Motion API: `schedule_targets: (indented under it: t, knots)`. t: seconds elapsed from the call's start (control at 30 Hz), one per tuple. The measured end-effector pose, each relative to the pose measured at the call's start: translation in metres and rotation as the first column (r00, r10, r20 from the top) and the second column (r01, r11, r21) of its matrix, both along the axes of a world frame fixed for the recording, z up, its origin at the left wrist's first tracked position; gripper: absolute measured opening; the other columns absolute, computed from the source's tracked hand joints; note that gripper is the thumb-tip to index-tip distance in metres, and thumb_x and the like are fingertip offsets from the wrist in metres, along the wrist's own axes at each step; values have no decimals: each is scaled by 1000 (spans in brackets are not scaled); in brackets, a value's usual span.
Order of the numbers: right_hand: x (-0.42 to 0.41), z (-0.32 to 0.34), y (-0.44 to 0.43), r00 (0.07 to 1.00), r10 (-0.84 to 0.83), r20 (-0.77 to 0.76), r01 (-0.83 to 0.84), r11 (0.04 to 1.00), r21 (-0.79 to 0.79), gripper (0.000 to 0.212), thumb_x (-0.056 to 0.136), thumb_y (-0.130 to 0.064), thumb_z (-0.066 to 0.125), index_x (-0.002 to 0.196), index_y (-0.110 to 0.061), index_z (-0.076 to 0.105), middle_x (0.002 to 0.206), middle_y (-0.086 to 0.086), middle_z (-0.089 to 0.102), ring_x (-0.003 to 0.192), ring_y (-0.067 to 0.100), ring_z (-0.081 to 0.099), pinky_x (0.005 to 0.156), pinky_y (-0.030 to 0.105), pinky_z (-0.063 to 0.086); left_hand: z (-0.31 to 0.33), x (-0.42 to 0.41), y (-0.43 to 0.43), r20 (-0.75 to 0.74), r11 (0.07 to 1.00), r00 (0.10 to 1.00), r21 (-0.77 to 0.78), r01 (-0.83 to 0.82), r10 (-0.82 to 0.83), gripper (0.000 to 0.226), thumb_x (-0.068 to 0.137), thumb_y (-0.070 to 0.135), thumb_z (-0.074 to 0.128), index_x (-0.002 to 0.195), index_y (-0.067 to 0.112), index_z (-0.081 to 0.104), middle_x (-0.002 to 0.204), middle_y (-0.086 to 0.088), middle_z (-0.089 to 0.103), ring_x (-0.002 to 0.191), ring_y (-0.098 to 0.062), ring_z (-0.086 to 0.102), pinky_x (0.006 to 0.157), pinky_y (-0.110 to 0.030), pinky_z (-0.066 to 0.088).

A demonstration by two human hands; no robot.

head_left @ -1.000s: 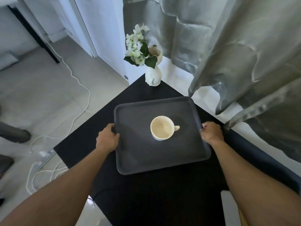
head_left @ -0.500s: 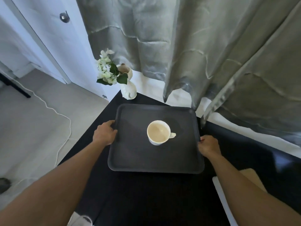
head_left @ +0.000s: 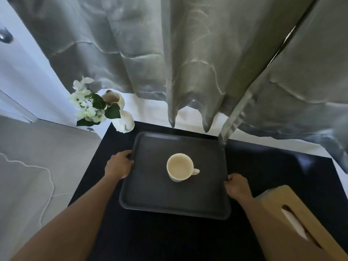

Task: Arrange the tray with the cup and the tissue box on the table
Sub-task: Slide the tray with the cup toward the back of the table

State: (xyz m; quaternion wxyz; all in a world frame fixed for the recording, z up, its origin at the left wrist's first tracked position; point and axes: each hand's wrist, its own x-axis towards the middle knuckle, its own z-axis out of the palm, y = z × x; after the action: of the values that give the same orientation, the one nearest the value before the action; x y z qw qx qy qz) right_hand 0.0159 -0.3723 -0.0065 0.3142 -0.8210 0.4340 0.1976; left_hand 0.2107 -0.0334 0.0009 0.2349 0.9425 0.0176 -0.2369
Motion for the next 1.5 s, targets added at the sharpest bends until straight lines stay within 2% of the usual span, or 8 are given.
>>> schedule_targets:
  t: [0.4, 0.7, 0.87, 1.1, 1.3, 1.4, 1.47, 1.5]
  knots:
    - [47, -24, 2, 995, -98, 23, 98, 995, 27, 8, 92, -13, 54, 91, -8, 61, 88, 10, 63, 77, 21, 60, 66, 34, 47, -25, 65, -12, 7, 996, 997, 25, 82, -82, 52, 88, 23, 60, 139, 28, 53, 128, -13, 66, 121, -40, 55, 102, -50, 45]
    - [54, -33, 4, 988, -144, 47, 144, 990, -1, 11, 91, -9, 54, 99, -3, 59, 95, 14, 63, 74, 20, 57, 56, 30, 39, -34, 72, -19, 46, 983, 982, 48, 178, -181, 50, 92, 20, 56, 141, 22, 50, 123, -20, 65, 114, -46, 57, 96, -50, 47]
    - [52, -30, 5, 987, -150, 60, 148, 988, 34, 19, 91, -10, 52, 108, -2, 56, 102, 17, 62, 89, 29, 60, 69, 35, 44, -30, 71, -18, 25, 974, 976, 67, 215, -217, 49, 92, 26, 55, 140, 18, 49, 122, -17, 64, 115, -44, 56, 95, -50, 47]
    - [45, -7, 11, 985, -144, 91, 140, 989, 47, 31, 89, -19, 54, 117, -5, 54, 114, 16, 58, 99, 29, 59, 84, 43, 50, -15, 59, -21, 55, 931, 949, 219, 293, -311, 43, 94, 34, 49, 132, 13, 51, 128, -17, 55, 115, -45, 55, 90, -49, 46]
    - [10, 39, 4, 977, -100, 187, 105, 994, -16, 43, 91, -22, 52, 130, -5, 50, 125, 17, 56, 110, 30, 57, 90, 42, 48, 26, 36, -40, 185, 930, 913, 132, 343, -363, 43, 95, 33, 49, 133, 14, 55, 130, -14, 57, 118, -40, 55, 92, -50, 46]
    - [16, 43, 5, 976, -64, 210, 77, 996, -53, 34, 93, -21, 50, 122, -6, 57, 117, 12, 59, 108, 29, 59, 86, 37, 46, 33, 35, -49, 233, 924, 894, 75, 375, -382, 38, 95, 29, 49, 126, 11, 59, 126, -14, 61, 113, -39, 58, 90, -47, 47]
    - [19, 49, 7, 981, 6, 193, 9, 997, -76, 17, 94, -18, 48, 89, -13, 63, 91, 3, 62, 91, 24, 61, 75, 33, 43, 38, 32, -57, 255, 913, 878, 61, 403, -405, 32, 95, 28, 48, 117, 10, 62, 124, -15, 61, 109, -38, 61, 89, -47, 49]
    - [20, 52, 6, 981, 48, 186, -31, 995, -92, 24, 94, -16, 47, 73, -18, 59, 78, -1, 59, 81, 21, 60, 72, 32, 40, 41, 31, -61, 271, 910, 871, 55, 412, -411, 30, 94, 28, 47, 113, 10, 63, 123, -15, 61, 107, -38, 61, 88, -47, 50]
